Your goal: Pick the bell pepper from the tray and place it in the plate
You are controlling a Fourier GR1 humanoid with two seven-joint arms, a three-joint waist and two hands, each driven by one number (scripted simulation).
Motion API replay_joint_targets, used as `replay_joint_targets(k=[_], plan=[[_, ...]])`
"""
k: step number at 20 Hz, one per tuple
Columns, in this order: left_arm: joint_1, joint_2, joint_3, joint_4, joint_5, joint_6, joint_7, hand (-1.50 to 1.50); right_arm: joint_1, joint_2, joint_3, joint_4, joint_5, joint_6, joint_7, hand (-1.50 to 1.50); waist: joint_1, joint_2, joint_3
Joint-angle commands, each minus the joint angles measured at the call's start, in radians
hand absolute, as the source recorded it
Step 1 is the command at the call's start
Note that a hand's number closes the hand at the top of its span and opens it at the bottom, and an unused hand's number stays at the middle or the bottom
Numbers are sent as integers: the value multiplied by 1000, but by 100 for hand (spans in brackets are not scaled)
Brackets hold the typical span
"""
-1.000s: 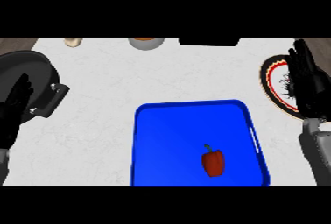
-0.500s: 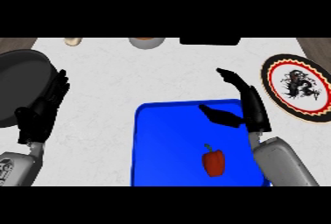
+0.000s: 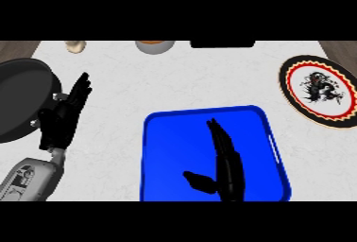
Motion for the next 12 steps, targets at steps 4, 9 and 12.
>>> replay_joint_targets(k=[4,9,12], plan=[[1,-58,-39,-25,-58,47,39,0,69,-9,65,-283,431,84,312,-150,-13,-5,0],[-33,-7,22,-24,-15,-1,62,0,71,-46,45,-408,493,480,553,-150,-9,-5,0],[13,-13,16,0,-19,-16,7,0,85,-57,53,-504,458,704,685,-150,-6,-3,-2]])
